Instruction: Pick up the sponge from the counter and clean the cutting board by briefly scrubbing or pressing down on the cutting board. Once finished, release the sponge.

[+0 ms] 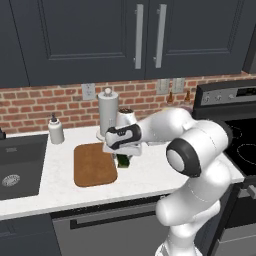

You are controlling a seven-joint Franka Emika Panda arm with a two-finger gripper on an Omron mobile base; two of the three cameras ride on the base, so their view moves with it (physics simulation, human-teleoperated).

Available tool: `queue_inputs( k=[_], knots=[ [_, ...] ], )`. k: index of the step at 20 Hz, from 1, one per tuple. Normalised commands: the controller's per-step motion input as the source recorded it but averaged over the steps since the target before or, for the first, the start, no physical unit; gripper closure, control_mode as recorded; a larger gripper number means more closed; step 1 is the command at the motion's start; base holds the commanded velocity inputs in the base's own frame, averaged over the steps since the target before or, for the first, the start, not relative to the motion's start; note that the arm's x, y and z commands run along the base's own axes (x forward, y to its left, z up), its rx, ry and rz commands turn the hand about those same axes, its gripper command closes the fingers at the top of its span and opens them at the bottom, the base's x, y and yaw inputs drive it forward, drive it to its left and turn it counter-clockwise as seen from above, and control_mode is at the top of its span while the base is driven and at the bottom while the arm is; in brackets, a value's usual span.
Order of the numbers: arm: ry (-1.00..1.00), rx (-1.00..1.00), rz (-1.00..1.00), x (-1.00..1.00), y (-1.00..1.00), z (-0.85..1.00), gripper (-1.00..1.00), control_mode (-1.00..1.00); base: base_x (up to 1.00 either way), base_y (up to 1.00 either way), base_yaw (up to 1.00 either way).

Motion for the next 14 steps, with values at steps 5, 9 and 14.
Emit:
queue_inputs(
  k=[5, 9, 14],
  knots=[
    [-0.11, -0.02, 0.0, 0.77, 0.59, 0.01, 1.0, -1.0, 0.0, 0.0, 0.0],
    [-0.14, 0.0, 0.0, 0.62, 0.46, 0.09, 1.0, -1.0, 0.0, 0.0, 0.0],
    [-0.13, 0.0, 0.0, 0.42, 0.37, -0.02, 1.0, -1.0, 0.0, 0.0, 0.0]
  ],
)
